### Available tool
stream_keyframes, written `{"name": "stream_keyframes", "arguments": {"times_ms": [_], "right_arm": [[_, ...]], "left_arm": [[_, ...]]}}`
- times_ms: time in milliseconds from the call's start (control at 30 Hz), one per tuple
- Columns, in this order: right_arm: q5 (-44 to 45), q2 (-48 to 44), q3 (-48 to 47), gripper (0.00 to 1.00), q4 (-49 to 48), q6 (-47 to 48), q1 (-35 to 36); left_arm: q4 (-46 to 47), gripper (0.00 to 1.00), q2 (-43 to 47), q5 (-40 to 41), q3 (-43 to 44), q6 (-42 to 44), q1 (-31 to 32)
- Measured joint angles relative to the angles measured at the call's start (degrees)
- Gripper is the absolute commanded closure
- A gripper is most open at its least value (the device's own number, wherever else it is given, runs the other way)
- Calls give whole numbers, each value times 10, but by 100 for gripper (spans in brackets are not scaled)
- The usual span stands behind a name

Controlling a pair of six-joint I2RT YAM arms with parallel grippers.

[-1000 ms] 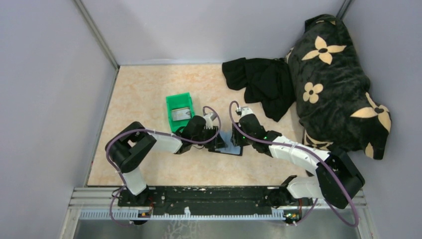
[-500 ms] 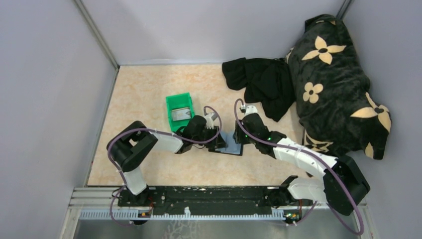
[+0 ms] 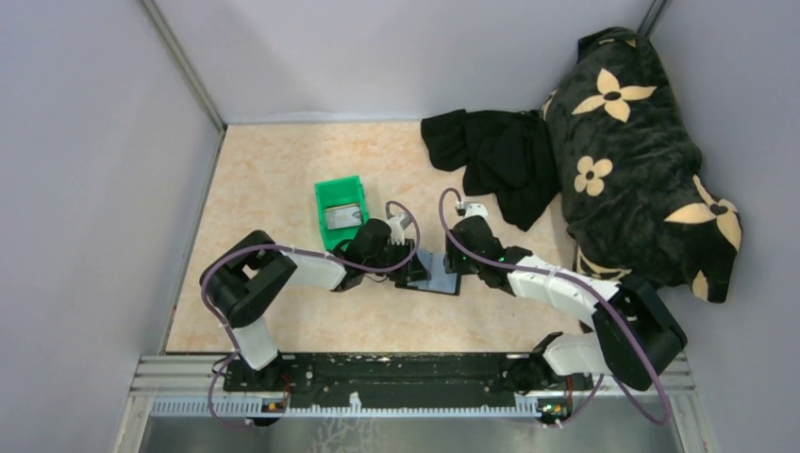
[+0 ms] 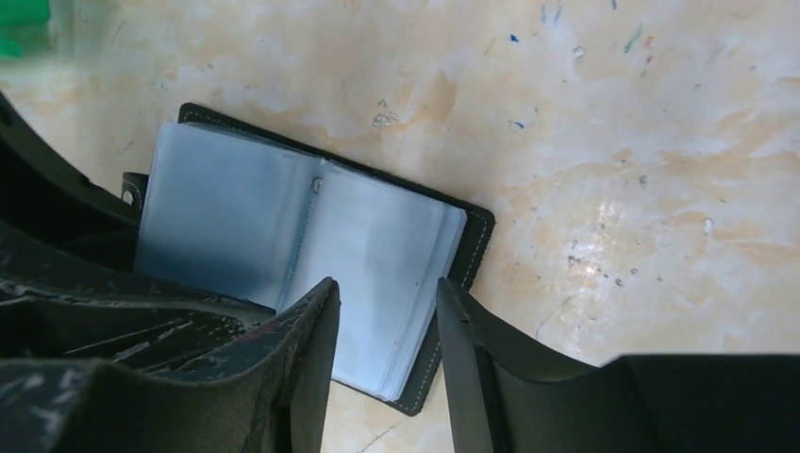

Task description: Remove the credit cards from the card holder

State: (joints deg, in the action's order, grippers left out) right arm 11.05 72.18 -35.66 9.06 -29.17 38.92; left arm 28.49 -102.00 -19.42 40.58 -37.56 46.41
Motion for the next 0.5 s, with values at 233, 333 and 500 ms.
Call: {"name": "stream_keyframes", "arguments": {"times_ms": [233,333,500], "right_arm": [[-31,51,0,58,-40,0,0],[-45,79,0,58,-54,0,0],[-47,90,0,60,-74,0,-1]], "left_arm": [[-44,64,61,24,-7,15,0],[-51,65,77,37,-7,25,1],[-54,66,74,47,-17,27,1]]}}
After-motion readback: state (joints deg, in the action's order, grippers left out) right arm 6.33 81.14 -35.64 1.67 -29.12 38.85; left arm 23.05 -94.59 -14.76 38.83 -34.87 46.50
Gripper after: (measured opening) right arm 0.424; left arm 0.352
